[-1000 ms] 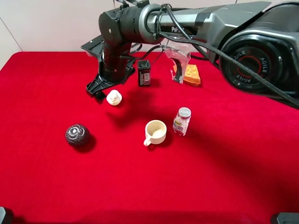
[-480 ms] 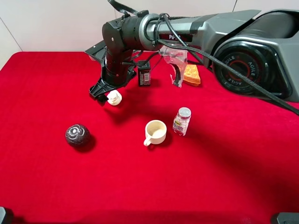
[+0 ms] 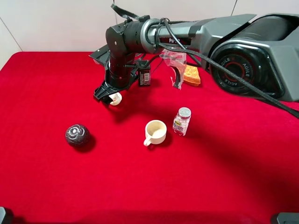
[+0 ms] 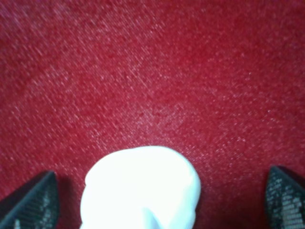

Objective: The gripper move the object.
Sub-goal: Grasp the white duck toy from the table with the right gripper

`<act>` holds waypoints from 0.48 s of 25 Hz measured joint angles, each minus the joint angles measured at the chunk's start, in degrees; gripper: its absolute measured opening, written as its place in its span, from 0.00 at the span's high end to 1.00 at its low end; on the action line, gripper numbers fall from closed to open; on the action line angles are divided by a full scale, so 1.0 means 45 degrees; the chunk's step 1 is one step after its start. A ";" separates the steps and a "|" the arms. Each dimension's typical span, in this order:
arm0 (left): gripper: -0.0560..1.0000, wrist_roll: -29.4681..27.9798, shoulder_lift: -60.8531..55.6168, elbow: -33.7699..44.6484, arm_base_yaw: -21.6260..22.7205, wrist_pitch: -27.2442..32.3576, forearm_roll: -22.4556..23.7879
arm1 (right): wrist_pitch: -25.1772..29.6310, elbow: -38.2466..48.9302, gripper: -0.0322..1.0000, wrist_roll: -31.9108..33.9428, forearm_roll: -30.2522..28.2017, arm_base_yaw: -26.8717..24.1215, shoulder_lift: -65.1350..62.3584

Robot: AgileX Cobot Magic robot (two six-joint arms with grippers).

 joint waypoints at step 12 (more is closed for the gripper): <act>0.00 0.0000 0.0000 0.0000 0.0000 0.0000 0.0000 | 0.0332 0.0000 0.63 0.0000 0.0039 0.0000 0.0046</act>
